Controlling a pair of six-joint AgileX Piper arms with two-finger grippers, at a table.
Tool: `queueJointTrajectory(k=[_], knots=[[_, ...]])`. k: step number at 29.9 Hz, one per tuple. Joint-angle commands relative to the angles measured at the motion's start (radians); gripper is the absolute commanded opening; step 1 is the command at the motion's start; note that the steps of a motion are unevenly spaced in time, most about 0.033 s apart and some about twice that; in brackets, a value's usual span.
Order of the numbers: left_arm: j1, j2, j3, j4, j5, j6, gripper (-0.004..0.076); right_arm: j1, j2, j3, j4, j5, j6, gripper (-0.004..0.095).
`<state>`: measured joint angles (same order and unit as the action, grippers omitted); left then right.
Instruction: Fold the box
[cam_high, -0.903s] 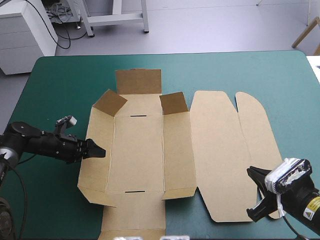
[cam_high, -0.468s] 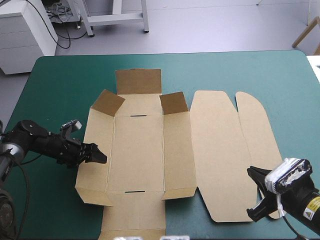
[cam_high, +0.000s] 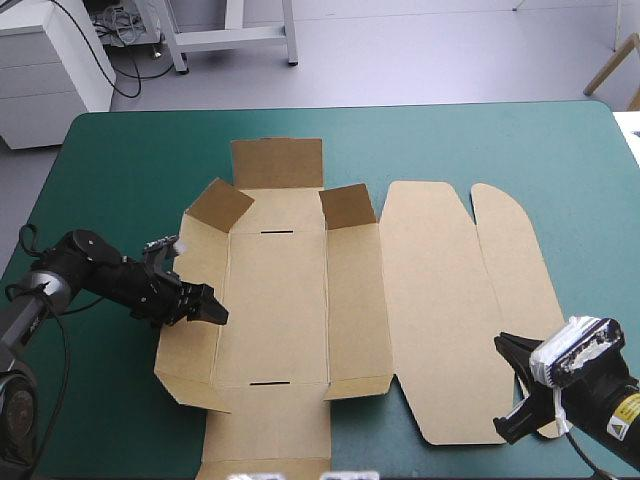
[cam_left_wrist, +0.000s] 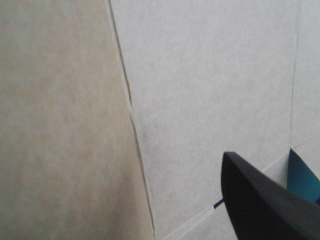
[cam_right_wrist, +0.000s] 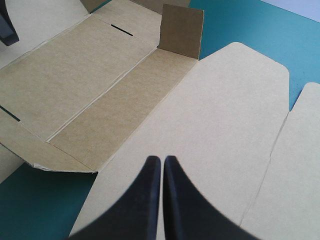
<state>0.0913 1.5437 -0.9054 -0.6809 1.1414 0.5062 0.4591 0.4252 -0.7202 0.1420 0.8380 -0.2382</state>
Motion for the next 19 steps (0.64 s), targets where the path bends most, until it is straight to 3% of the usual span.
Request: queueJointTrajectory(k=[1, 8, 16, 19], knots=[[-0.008, -0.032, -0.075, -0.046, 0.014, -0.016, 0.0442, -0.007, 0.006, -0.027, 0.004, -0.062, -0.008, 0.0], [-0.01, -0.032, -0.103, -0.077, 0.029, -0.035, 0.0244, -0.007, 0.006, -0.027, 0.002, -0.061, -0.008, 0.0], [-0.01, -0.032, -0.103, -0.051, 0.08, -0.037, 0.0232, -0.007, 0.006, -0.027, 0.0, -0.061, -0.008, 0.0], [-0.01, -0.032, -0.103, -0.016, 0.082, -0.039, 0.0134, -0.007, 0.006, -0.027, 0.0, -0.061, -0.008, 0.0]])
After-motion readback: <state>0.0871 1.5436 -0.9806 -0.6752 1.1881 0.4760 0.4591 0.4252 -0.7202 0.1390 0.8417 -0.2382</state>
